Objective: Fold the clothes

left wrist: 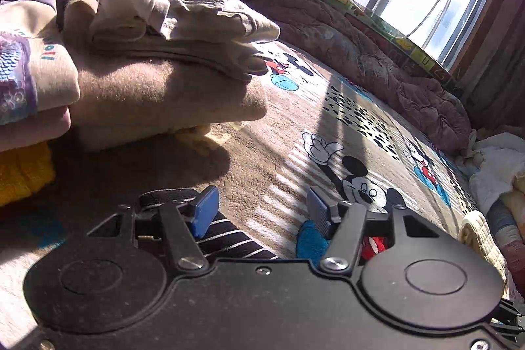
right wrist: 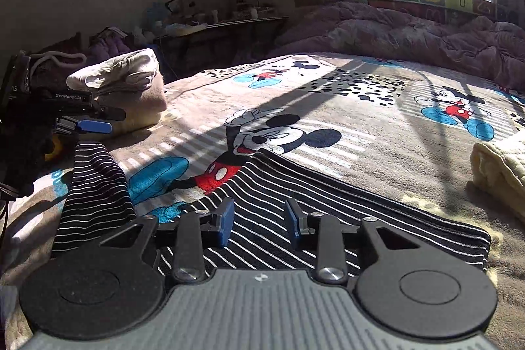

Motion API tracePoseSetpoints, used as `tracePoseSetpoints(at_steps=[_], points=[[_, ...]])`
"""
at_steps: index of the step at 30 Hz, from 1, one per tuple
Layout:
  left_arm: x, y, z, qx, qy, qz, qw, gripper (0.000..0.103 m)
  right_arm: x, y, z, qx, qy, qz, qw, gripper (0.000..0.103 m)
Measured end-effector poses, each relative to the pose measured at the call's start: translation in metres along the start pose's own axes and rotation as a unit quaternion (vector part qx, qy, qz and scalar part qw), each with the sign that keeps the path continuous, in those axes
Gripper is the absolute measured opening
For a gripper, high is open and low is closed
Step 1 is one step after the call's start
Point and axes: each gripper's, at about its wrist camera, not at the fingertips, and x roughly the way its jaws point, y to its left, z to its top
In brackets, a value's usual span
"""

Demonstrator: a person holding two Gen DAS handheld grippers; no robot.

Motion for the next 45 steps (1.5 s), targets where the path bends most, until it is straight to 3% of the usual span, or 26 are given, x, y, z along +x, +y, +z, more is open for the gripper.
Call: tracePoseSetpoints(at_steps=[3, 8, 12, 14, 16, 17, 18, 19, 21, 22, 26, 28, 32, 33, 37, 39, 40, 42, 45], points=[[-0.014, 0.037, -0.003, -0.043, -0.008, 0.026, 0.9987, 0.058, 0.006, 0.045, -0.006, -0.031, 0.018, 0.033, 0.999, 0.034], [-0.007, 0.069, -0.001, -0.079, 0.001, 0.019, 0.9967, 0.058, -0.006, 0.14, -0.029, -0.124, 0.039, 0.077, 0.989, 0.036], [0.013, 0.079, -0.001, -0.114, 0.035, -0.013, 0.9928, 0.057, 0.0, 0.204, -0.061, -0.193, 0.062, 0.056, 0.978, 0.038], [0.02, 0.077, -0.001, -0.106, 0.044, -0.018, 0.9932, 0.056, 0.007, 0.222, -0.074, -0.228, 0.061, 0.008, 0.972, 0.039], [0.023, 0.07, -0.001, -0.083, 0.043, -0.013, 0.9956, 0.034, 0.008, 0.229, -0.081, -0.238, 0.056, -0.029, 0.969, 0.039], [0.024, 0.067, 0.0, -0.076, 0.044, -0.024, 0.9959, 0.017, 0.008, 0.231, -0.082, -0.235, 0.057, -0.037, 0.97, 0.039], [0.025, 0.064, 0.002, -0.069, 0.044, -0.036, 0.996, 0.014, 0.007, 0.232, -0.083, -0.232, 0.057, -0.045, 0.97, 0.039], [0.017, 0.059, 0.006, -0.059, 0.025, -0.077, 0.9949, 0.012, 0.008, 0.233, -0.084, -0.23, 0.061, -0.047, 0.97, 0.035], [-0.005, 0.049, 0.015, -0.029, -0.024, -0.15, 0.9881, 0.011, 0.006, 0.232, -0.079, -0.204, 0.071, -0.035, 0.976, 0.021], [-0.018, 0.045, 0.02, -0.01, -0.051, -0.178, 0.9826, 0.011, 0.005, 0.231, -0.078, -0.192, 0.074, -0.031, 0.978, 0.019], [0.001, 0.072, 0.008, -0.016, 0.024, -0.081, 0.9963, 0.01, 0.004, 0.225, -0.078, -0.173, 0.088, -0.019, 0.981, 0.019], [0.013, 0.088, -0.003, -0.01, 0.069, -0.026, 0.9972, 0.016, 0.002, 0.224, -0.078, -0.173, 0.094, -0.02, 0.98, 0.019], [0.006, 0.097, -0.004, -0.021, 0.072, -0.039, 0.9964, 0.043, -0.002, 0.234, -0.081, -0.201, 0.095, -0.043, 0.974, 0.02], [0.004, 0.1, -0.005, -0.026, 0.072, -0.042, 0.9962, 0.045, -0.001, 0.237, -0.082, -0.211, 0.096, -0.049, 0.972, 0.021], [0.005, 0.092, -0.006, 0.005, 0.061, -0.043, 0.9972, 0.042, 0.001, 0.246, -0.085, -0.257, 0.105, -0.068, 0.958, 0.02], [0.007, 0.085, -0.006, 0.027, 0.053, -0.042, 0.9973, 0.024, 0.003, 0.245, -0.083, -0.268, 0.113, -0.063, 0.955, 0.02], [0.008, 0.082, -0.006, 0.039, 0.05, -0.041, 0.9972, 0.022, 0.004, 0.244, -0.082, -0.273, 0.118, -0.061, 0.953, 0.02], [0.015, 0.074, -0.006, 0.052, 0.039, -0.035, 0.9972, 0.018, 0.009, 0.237, -0.075, -0.261, 0.136, -0.031, 0.955, 0.015], [0.013, 0.072, -0.001, 0.052, 0.008, -0.053, 0.9973, 0.017, 0.01, 0.214, -0.055, -0.189, 0.173, 0.05, 0.965, 0.009]])
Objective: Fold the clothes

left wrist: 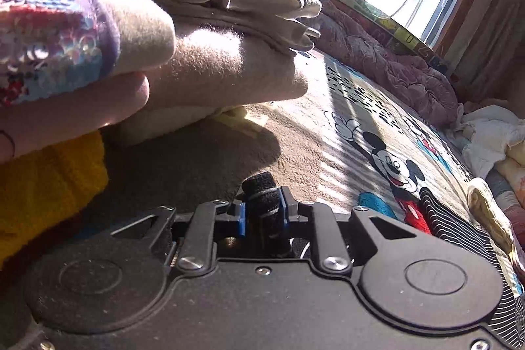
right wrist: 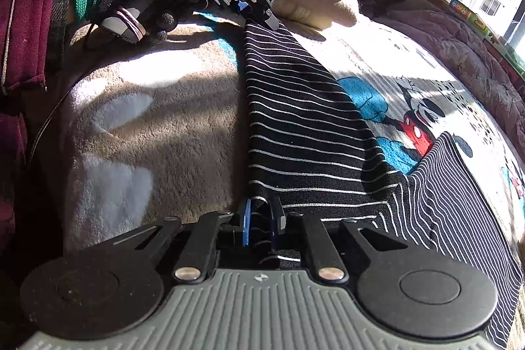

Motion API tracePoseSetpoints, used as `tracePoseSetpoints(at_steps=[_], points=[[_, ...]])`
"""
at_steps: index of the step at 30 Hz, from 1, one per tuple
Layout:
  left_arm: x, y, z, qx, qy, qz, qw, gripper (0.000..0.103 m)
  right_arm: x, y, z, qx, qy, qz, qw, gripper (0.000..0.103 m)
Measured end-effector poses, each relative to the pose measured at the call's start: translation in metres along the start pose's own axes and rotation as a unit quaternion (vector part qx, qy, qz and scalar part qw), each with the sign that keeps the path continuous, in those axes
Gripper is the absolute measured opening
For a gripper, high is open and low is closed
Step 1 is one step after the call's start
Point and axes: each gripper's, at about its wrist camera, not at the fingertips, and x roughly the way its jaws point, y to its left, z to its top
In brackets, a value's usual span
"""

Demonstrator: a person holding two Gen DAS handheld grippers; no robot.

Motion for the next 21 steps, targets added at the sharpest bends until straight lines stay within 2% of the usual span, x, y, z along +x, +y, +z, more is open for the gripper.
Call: tracePoseSetpoints(at_steps=[2, 3, 4, 6, 8, 9, 11, 13, 14, 17, 19, 21], points=[[-0.004, 0.0, 0.005, -0.002, -0.027, -0.015, 0.9995, 0.017, -0.007, -0.019, 0.003, 0.044, 0.004, 0.075, 0.996, 0.002], [-0.001, 0.003, 0.006, -0.005, -0.016, -0.007, 0.9998, 0.017, -0.009, -0.022, 0.003, 0.047, 0.015, 0.1, 0.994, 0.002], [0.003, 0.005, 0.007, -0.008, -0.004, 0.003, 1.0, 0.018, -0.01, -0.02, 0.003, 0.033, 0.03, 0.104, 0.994, 0.002], [0.012, 0.014, 0.006, -0.027, 0.04, 0.034, 0.9982, 0.037, -0.011, -0.011, 0.001, 0.005, 0.039, 0.089, 0.995, 0.002], [0.001, 0.013, 0.01, -0.02, 0.027, 0.038, 0.9987, 0.044, -0.018, -0.009, 0.002, 0.025, 0.02, 0.099, 0.995, 0.002], [-0.004, 0.007, 0.012, -0.002, 0.02, 0.045, 0.9988, 0.044, -0.023, -0.009, 0.004, 0.039, 0.004, 0.103, 0.994, 0.007], [-0.01, -0.003, 0.015, 0.034, 0.007, 0.056, 0.9978, 0.044, -0.027, -0.008, 0.009, 0.055, -0.026, 0.097, 0.993, 0.009], [-0.013, -0.015, 0.017, 0.071, -0.006, 0.063, 0.9954, 0.044, -0.024, -0.009, 0.016, 0.063, -0.05, 0.076, 0.994, 0.019], [-0.014, -0.02, 0.017, 0.089, -0.011, 0.066, 0.9937, 0.044, -0.019, -0.01, 0.02, 0.066, -0.06, 0.061, 0.994, 0.02], [0.001, -0.028, 0.022, 0.107, 0.005, 0.043, 0.9933, 0.044, -0.001, -0.012, 0.027, 0.085, -0.071, 0.028, 0.993, 0.022], [0.02, -0.029, 0.028, 0.113, 0.031, 0.05, 0.9918, 0.044, 0.013, -0.01, 0.026, 0.087, -0.066, 0.02, 0.994, 0.034], [0.034, -0.023, 0.03, 0.1, 0.06, 0.047, 0.9921, 0.047, 0.024, -0.005, 0.021, 0.084, -0.056, 0.012, 0.995, 0.037]])
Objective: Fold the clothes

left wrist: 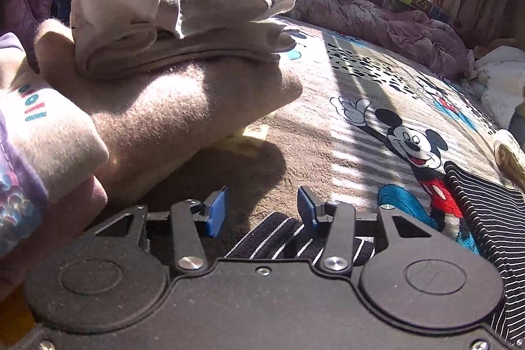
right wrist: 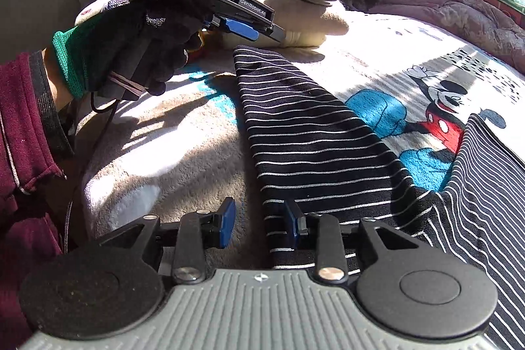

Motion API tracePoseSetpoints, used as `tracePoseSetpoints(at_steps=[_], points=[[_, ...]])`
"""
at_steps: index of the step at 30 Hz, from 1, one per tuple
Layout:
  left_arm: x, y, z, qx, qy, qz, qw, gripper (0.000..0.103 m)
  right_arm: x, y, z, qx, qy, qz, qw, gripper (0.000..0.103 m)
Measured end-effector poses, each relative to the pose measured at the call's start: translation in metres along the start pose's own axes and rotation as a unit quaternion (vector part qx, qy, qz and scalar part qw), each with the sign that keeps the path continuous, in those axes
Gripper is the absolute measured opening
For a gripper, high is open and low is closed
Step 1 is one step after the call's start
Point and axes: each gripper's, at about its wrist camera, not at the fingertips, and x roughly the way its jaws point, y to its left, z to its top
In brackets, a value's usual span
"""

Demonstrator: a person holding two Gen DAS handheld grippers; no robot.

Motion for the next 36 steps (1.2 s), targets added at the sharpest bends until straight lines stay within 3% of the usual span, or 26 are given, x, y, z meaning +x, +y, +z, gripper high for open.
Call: tracePoseSetpoints(at_steps=[2, 4, 7, 10, 14, 16, 17, 20, 22, 25, 26, 27, 28, 30, 33, 36], points=[[0.011, 0.002, -0.001, -0.001, 0.024, -0.024, 0.9994, 0.045, 0.001, 0.001, -0.007, 0.013, -0.014, 0.0, 1.0, 0.042], [0.017, 0.0, -0.005, 0.01, 0.043, -0.064, 0.997, 0.017, 0.0, -0.003, -0.011, 0.037, -0.026, 0.013, 0.999, 0.048], [-0.009, -0.012, -0.008, 0.078, -0.037, -0.122, 0.9889, 0.008, 0.001, -0.006, -0.013, 0.054, -0.034, 0.019, 0.998, 0.051], [-0.037, -0.017, -0.015, 0.142, -0.118, -0.163, 0.9693, 0.007, 0.001, -0.004, -0.016, 0.054, -0.041, 0.021, 0.997, 0.055], [-0.013, -0.012, -0.022, 0.149, -0.054, -0.075, 0.9845, 0.01, 0.002, 0.0, -0.02, 0.051, -0.051, 0.021, 0.997, 0.062], [-0.01, -0.002, -0.018, 0.114, -0.045, -0.059, 0.9907, 0.034, 0.004, 0.005, -0.021, 0.042, -0.053, 0.018, 0.998, 0.068], [-0.011, 0.002, -0.015, 0.09, -0.046, -0.051, 0.9936, 0.058, 0.005, 0.008, -0.021, 0.037, -0.053, 0.015, 0.998, 0.07], [-0.019, 0.0, -0.009, 0.075, -0.06, -0.071, 0.9929, 0.06, 0.005, 0.012, -0.021, 0.035, -0.056, 0.006, 0.998, 0.072], [-0.023, -0.01, -0.008, 0.088, -0.066, -0.082, 0.9906, 0.06, 0.005, 0.012, -0.022, 0.041, -0.059, 0.003, 0.997, 0.072], [0.0, -0.02, -0.011, 0.084, -0.032, -0.042, 0.9951, 0.058, 0.005, 0.015, -0.022, 0.044, -0.058, 0.0, 0.997, 0.072], [0.01, -0.022, -0.014, 0.088, -0.017, -0.033, 0.9954, 0.053, 0.005, 0.016, -0.022, 0.045, -0.058, -0.001, 0.997, 0.072], [0.016, -0.024, -0.016, 0.097, -0.007, -0.025, 0.9949, 0.02, 0.005, 0.016, -0.022, 0.046, -0.058, -0.001, 0.997, 0.072], [0.022, -0.027, -0.017, 0.107, 0.002, -0.016, 0.9942, 0.005, 0.004, 0.016, -0.022, 0.048, -0.058, -0.001, 0.997, 0.072], [0.023, -0.034, -0.02, 0.143, -0.01, 0.022, 0.9895, 0.006, 0.004, 0.017, -0.023, 0.051, -0.059, -0.002, 0.997, 0.072], [0.027, -0.028, -0.02, 0.129, -0.008, 0.047, 0.9905, 0.006, 0.003, 0.018, -0.023, 0.055, -0.058, -0.001, 0.997, 0.072], [0.019, -0.021, -0.019, 0.116, -0.014, 0.039, 0.9923, 0.006, -0.003, 0.019, -0.022, 0.059, -0.059, 0.007, 0.997, 0.071]])
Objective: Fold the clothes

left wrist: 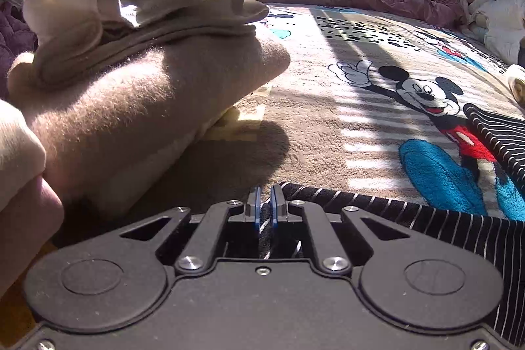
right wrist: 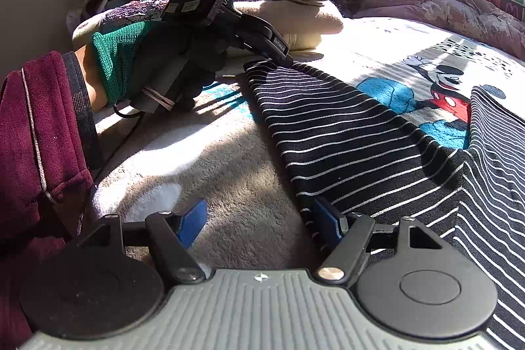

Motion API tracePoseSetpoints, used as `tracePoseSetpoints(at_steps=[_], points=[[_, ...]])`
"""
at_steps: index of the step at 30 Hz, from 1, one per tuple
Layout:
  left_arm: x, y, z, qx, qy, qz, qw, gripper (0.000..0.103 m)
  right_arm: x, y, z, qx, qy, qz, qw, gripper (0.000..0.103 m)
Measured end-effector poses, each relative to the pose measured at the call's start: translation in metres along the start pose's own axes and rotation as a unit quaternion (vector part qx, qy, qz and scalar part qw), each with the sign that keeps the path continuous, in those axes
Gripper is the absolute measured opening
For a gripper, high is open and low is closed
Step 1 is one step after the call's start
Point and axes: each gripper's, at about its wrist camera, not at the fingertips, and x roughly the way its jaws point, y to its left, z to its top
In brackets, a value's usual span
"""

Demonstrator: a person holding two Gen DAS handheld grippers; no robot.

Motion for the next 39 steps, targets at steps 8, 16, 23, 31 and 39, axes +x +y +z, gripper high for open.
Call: tracePoseSetpoints(at_steps=[8, 16, 23, 31, 39], points=[[-0.03, -0.013, 0.005, -0.003, -0.056, -0.027, 0.9981, 0.013, -0.052, -0.017, -0.01, 0.027, -0.059, -0.054, 0.996, 0.064], [-0.006, -0.057, 0.0, 0.047, 0.008, -0.041, 0.998, 0.03, -0.034, -0.019, -0.029, 0.027, -0.017, -0.079, 0.996, 0.073], [-0.051, -0.101, 0.016, 0.0, -0.052, -0.163, 0.9853, 0.099, -0.067, 0.014, -0.044, 0.002, -0.028, -0.048, 0.998, 0.071], [-0.074, -0.167, 0.0, -0.066, -0.004, -0.396, 0.916, 0.05, -0.132, 0.024, -0.079, 0.011, -0.067, -0.076, 0.995, 0.069], [-0.046, -0.185, -0.024, -0.143, 0.089, -0.324, 0.9309, 0.055, -0.141, -0.035, -0.092, 0.07, -0.117, -0.164, 0.977, 0.071]])
